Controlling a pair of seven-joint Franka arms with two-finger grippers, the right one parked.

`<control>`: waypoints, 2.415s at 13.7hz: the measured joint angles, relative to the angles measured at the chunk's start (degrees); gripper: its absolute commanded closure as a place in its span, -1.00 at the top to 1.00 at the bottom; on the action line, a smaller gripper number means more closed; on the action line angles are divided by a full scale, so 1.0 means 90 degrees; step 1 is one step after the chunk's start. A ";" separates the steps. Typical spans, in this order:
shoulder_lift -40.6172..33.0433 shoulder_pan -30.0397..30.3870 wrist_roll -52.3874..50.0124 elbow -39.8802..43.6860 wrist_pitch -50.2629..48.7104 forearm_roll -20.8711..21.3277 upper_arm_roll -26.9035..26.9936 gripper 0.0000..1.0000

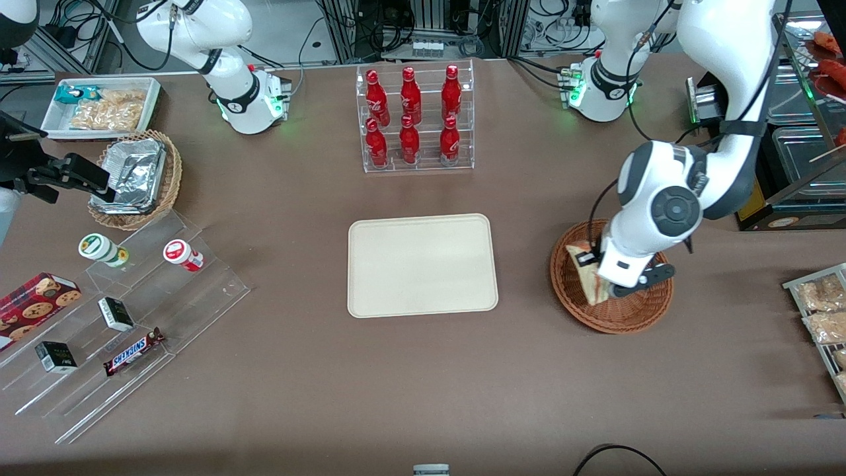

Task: Place sandwich from basket to tray
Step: 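Carry the sandwich with the left gripper over the cream tray and lower it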

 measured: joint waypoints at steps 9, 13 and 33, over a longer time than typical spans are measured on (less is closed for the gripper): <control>0.1299 -0.1340 -0.0075 0.2034 -0.0948 0.0004 -0.0114 -0.92; 0.1982 -0.2050 -0.0634 0.2839 -0.0979 0.0054 -0.0109 -0.95; 0.3851 -0.3616 -0.2642 0.4839 -0.0873 0.0678 -0.0076 1.00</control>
